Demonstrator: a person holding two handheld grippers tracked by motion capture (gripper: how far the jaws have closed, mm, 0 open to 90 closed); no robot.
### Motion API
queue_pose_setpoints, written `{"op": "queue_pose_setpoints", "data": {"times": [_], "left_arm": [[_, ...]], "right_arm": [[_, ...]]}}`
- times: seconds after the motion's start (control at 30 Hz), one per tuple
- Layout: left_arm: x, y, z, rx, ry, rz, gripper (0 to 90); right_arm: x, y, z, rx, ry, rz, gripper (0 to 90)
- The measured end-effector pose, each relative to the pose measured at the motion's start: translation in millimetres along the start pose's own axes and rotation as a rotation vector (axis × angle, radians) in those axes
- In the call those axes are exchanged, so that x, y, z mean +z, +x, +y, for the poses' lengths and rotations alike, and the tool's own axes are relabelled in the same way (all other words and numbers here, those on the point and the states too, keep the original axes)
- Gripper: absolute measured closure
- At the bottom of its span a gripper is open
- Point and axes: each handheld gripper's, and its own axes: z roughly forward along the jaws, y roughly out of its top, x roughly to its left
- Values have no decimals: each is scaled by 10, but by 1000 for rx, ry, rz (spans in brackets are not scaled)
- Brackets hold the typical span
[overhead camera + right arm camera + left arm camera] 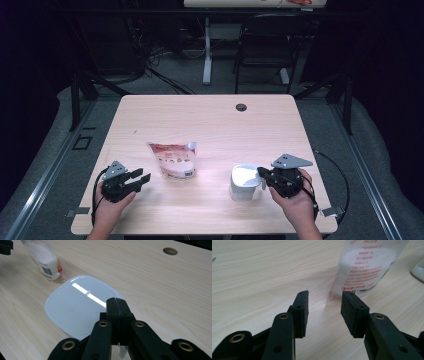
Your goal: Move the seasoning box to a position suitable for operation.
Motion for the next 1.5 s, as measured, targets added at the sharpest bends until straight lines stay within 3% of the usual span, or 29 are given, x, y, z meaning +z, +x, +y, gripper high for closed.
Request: {"op": "queue_pose_setpoints", "data": {"times": [0.2, 0.77, 1.17, 1.5], "left_arm": [[-3, 4, -1, -3, -4, -1, 583], [-6, 8, 1, -2, -4, -4, 583], [-2, 9, 1, -2, -5, -1, 583], [-5, 13, 1, -2, -4, -2, 583]], "right_arm": [[-8, -2, -1, -11, 7, -5, 900], [-14, -25, -24, 13, -4, 7, 900], [-19, -64, -46, 43, -13, 29, 900], [-20, -123, -82, 102, -30, 60, 900]]}}
